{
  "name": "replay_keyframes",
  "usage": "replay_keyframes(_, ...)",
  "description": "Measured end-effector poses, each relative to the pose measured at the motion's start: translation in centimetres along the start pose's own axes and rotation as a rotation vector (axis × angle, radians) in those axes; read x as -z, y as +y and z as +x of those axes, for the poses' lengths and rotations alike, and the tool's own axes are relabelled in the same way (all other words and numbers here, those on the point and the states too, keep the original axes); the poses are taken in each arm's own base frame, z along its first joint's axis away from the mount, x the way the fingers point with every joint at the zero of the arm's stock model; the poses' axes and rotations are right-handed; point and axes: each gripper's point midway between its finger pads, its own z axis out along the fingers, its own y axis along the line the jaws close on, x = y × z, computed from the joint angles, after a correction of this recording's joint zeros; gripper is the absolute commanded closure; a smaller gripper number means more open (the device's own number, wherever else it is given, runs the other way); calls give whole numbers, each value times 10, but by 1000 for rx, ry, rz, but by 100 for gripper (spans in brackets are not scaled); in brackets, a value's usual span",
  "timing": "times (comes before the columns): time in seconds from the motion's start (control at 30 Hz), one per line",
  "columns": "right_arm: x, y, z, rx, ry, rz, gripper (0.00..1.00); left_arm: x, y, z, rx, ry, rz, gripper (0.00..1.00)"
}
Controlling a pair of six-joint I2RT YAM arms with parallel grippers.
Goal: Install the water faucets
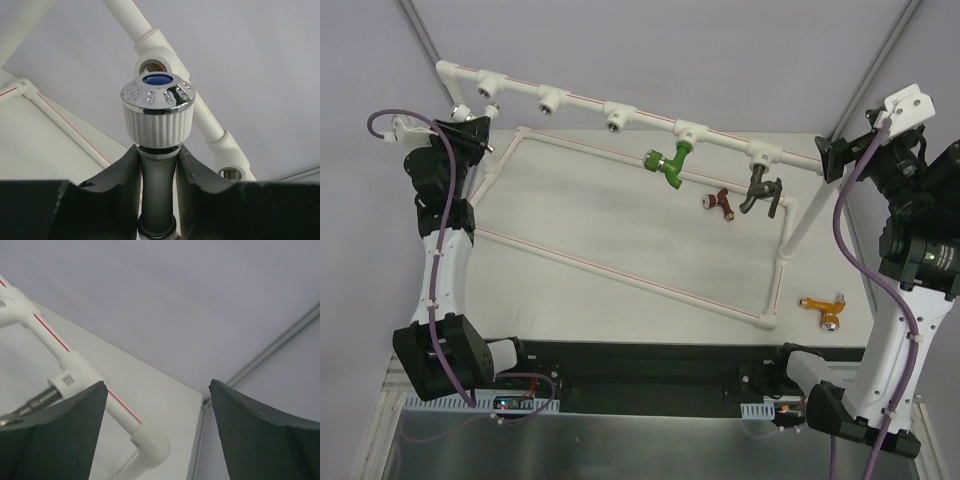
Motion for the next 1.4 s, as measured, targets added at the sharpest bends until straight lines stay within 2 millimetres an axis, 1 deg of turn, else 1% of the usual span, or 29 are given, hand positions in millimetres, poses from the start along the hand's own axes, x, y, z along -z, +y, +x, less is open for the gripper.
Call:
replay_keyframes(0.07,-7,1,-20,-5,-34,-41,13,0,-2,0,6,1,13,100)
replay_keyframes(0.1,-13,3,-32,-3,-58,-72,13,1,-3,2,8,7,20,100)
replay_keyframes(0.13,-19,5,-39,-4,-72,-98,13,2,-3,4,9,13,26,100)
replay_keyframes(0.23,-43,21,-66,5,-98,-215,11,9,-2,11,12,35,33,100)
replay_keyframes(0.27,-52,28,-69,9,-96,-247,10,12,-3,13,11,40,34,100)
replay_keyframes(0.3,-62,40,-70,13,-90,-296,9,15,-3,14,9,45,35,100)
replay_keyframes(0.37,-79,58,-63,14,-62,-361,10,23,-7,15,-1,49,41,100)
replay_keyframes(0.4,-87,70,-56,8,-39,-403,10,26,-11,14,-6,49,48,100)
replay_keyframes(0.47,-102,86,-39,-6,11,-461,11,34,-19,12,-21,44,68,100)
replay_keyframes(0.57,-123,104,-13,-19,87,-519,12,41,-28,9,-35,33,91,100)
replay_keyframes(0.63,-134,117,1,-15,127,-550,13,42,-30,8,-37,31,98,100)
replay_keyframes(0.7,-140,131,11,-3,152,-586,13,42,-26,11,-33,37,91,100)
replay_keyframes(0.8,-141,147,21,15,180,-630,16,41,-17,18,-24,53,69,100)
replay_keyframes(0.9,-141,155,26,28,192,-649,19,39,-11,21,-19,63,57,100)
replay_keyframes(1.0,-144,158,34,39,211,-650,25,37,-8,22,-17,67,51,100)
replay_keyframes(1.03,-144,159,39,42,222,-650,31,36,-7,23,-16,68,49,100)
replay_keyframes(1.1,-146,162,46,48,244,-652,37,34,-4,24,-14,72,43,100)
replay_keyframes(1.13,-147,163,49,52,253,-653,45,33,-2,25,-13,75,40,100)
replay_keyframes(1.2,-148,165,54,61,266,-655,54,29,2,27,-7,81,30,100)
replay_keyframes(1.23,-147,166,57,64,274,-655,64,27,4,28,-1,84,26,100)
replay_keyframes(1.3,-146,167,58,75,278,-660,74,23,8,30,11,89,17,100)
replay_keyframes(1.33,-145,167,57,91,273,-664,85,21,10,30,18,90,15,100)
replay_keyframes(1.4,-141,170,55,148,246,-689,93,16,11,30,35,89,15,100)
